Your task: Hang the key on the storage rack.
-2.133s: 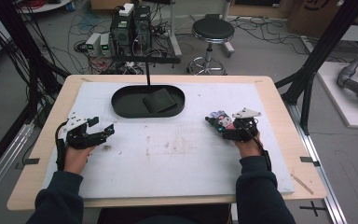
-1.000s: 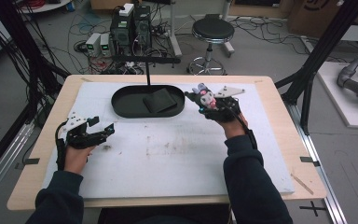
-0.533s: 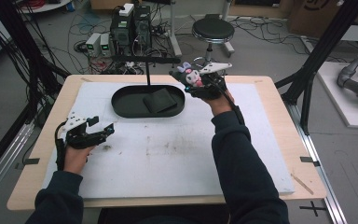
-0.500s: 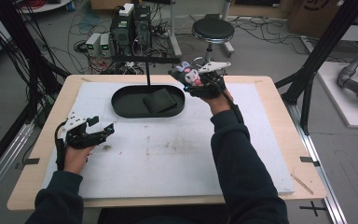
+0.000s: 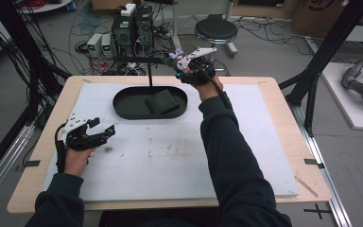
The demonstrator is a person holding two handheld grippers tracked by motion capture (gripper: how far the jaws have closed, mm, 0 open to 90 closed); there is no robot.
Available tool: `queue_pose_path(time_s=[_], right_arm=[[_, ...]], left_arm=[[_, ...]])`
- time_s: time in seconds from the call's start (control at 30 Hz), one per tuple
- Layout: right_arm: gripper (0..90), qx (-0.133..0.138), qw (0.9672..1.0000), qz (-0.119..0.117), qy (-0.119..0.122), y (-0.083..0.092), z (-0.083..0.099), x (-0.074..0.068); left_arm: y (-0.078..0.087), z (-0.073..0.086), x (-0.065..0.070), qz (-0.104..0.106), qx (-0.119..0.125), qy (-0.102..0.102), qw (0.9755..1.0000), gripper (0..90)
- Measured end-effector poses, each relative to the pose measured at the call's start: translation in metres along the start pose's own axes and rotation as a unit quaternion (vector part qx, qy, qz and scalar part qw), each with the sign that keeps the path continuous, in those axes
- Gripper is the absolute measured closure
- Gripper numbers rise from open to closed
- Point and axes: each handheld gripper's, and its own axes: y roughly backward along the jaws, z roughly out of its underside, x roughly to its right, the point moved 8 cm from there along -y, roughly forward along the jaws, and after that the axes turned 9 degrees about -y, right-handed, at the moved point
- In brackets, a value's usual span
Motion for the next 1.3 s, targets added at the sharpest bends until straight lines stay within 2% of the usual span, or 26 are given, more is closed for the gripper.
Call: queue_pose_path(time_s=[0.13, 0.17, 0.2, 0.33, 0.43, 0.47, 0.57, 0.63, 0.67, 0.7, 0.9, 0.97, 1.0, 1.13, 1.17, 1.2, 1.23, 1.3], right_arm=[[41.6, -0.003, 0.9996, 0.027, -0.007, -0.003, 0.000, 0.010], [41.6, -0.003, 0.9996, 0.027, -0.007, -0.003, 0.000, 0.010], [41.6, -0.018, 0.9989, 0.042, -0.005, -0.004, 0.005, 0.016], [41.6, -0.036, 0.9978, 0.054, -0.009, -0.006, 0.015, 0.023], [41.6, -0.067, 0.9954, 0.066, -0.018, -0.010, 0.030, 0.031], [41.6, -0.085, 0.9942, 0.062, -0.025, -0.013, 0.039, 0.033], [41.8, -0.100, 0.9934, 0.051, -0.022, -0.017, 0.049, 0.031], [42.1, -0.121, 0.9914, 0.050, -0.006, -0.026, 0.060, 0.021], [42.1, -0.121, 0.9914, 0.050, -0.006, -0.026, 0.060, 0.021], [42.2, -0.126, 0.9911, 0.043, -0.001, -0.035, 0.065, 0.013], [43.0, -0.129, 0.9911, 0.034, 0.001, -0.054, 0.070, -0.002], [43.0, -0.125, 0.9917, 0.031, -0.008, -0.059, 0.072, -0.003], [42.7, -0.122, 0.9920, 0.021, -0.022, -0.063, 0.075, -0.003], [39.3, -0.120, 0.9920, 0.020, -0.034, -0.065, 0.077, -0.002], [37.1, -0.121, 0.9919, 0.017, -0.033, -0.065, 0.078, -0.001], [29.3, -0.132, 0.9909, 0.023, -0.017, -0.065, 0.080, -0.001], [26.3, -0.136, 0.9904, 0.025, -0.005, -0.064, 0.081, -0.001], [25.3, -0.134, 0.9907, 0.023, 0.000, -0.061, 0.082, 0.000]], left_arm=[[0.000, 0.000, -0.001, -0.001, 0.001, 0.002, 1.0000, 24.8], [0.001, 0.000, -0.001, 0.000, 0.000, 0.002, 1.0000, 24.8], [0.001, 0.000, -0.001, -0.001, 0.001, 0.003, 1.0000, 24.8], [0.001, 0.000, -0.001, 0.000, 0.000, 0.003, 1.0000, 24.8], [0.001, 0.000, -0.001, 0.000, -0.001, 0.003, 1.0000, 24.8], [0.001, 0.001, -0.001, 0.000, -0.002, 0.003, 1.0000, 24.8], [0.001, 0.001, -0.001, 0.000, -0.002, 0.003, 1.0000, 24.8], [0.000, 0.001, -0.001, 0.001, -0.002, 0.003, 1.0000, 24.8], [0.000, 0.001, -0.001, 0.001, -0.002, 0.002, 1.0000, 24.8], [0.000, 0.001, -0.001, 0.000, -0.002, 0.003, 1.0000, 24.8], [0.001, 0.001, -0.001, 0.001, -0.003, 0.003, 1.0000, 24.8], [0.001, 0.001, -0.001, 0.001, -0.002, 0.004, 1.0000, 24.8], [0.001, 0.001, -0.001, 0.002, -0.003, 0.003, 1.0000, 24.8], [0.001, 0.001, -0.001, 0.003, -0.003, 0.002, 1.0000, 24.8], [0.000, 0.002, -0.001, 0.004, -0.004, 0.002, 1.0000, 24.8], [0.000, 0.002, -0.001, 0.004, -0.004, 0.004, 1.0000, 24.8], [0.000, 0.002, -0.001, 0.003, -0.004, 0.003, 1.0000, 24.8], [0.000, 0.002, -0.001, 0.004, -0.004, 0.003, 1.0000, 24.8]])
